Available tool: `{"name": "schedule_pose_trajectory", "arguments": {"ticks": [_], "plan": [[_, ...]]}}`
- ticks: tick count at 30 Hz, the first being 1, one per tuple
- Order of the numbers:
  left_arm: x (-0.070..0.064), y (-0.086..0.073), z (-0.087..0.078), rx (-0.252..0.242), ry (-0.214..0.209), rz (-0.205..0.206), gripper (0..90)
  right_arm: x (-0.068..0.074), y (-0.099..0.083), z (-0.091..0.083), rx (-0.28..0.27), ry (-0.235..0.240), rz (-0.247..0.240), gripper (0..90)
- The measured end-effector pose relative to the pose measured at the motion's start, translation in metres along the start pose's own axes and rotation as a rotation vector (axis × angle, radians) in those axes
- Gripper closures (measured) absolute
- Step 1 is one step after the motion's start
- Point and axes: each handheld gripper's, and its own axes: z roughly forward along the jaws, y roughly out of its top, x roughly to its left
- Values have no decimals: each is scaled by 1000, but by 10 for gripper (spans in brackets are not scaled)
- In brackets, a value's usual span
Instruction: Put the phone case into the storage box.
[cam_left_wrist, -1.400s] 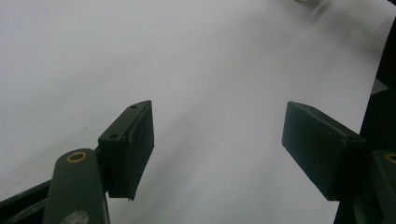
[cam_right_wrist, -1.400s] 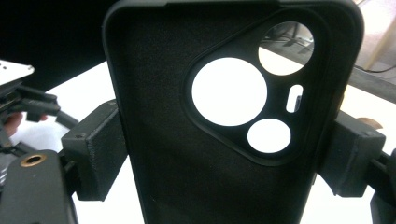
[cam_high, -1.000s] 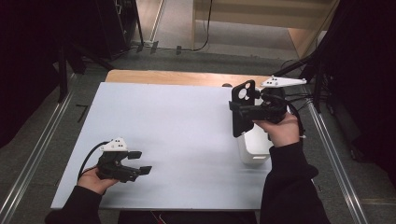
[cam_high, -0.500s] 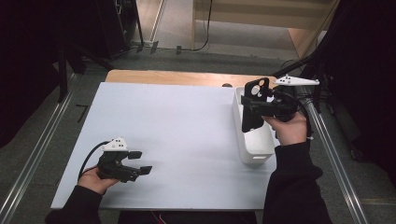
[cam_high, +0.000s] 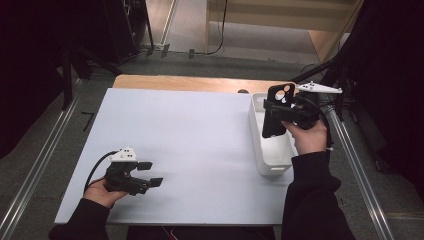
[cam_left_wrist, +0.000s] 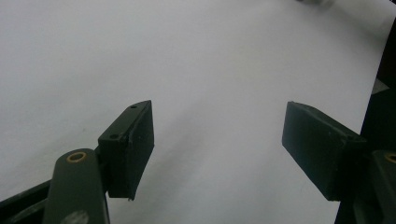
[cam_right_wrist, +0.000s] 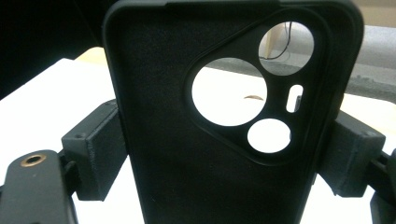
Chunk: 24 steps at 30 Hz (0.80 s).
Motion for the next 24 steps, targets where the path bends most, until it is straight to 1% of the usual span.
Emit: {"name": "schedule_pose_trajectory", "arguments": {"ticks": [4, 9, 13, 18, 24], "plan": [[0, 0, 0, -3, -2, -2, 250, -3, 2, 6, -3, -7, 10, 127], [2, -1, 0, -5, -6, -9, 251, -4, 7, 19, 26, -3, 11, 127], [3, -1, 0, -5, -4, -11, 250, -4, 14, 28, 38, -27, 0, 127], [2, -1, 0, -7, -2, -10, 251, -7, 25, 33, 25, -40, 0, 127], [3, -1, 0, -2, -1, -11, 250, -15, 42, 39, 12, -63, 5, 127]]}}
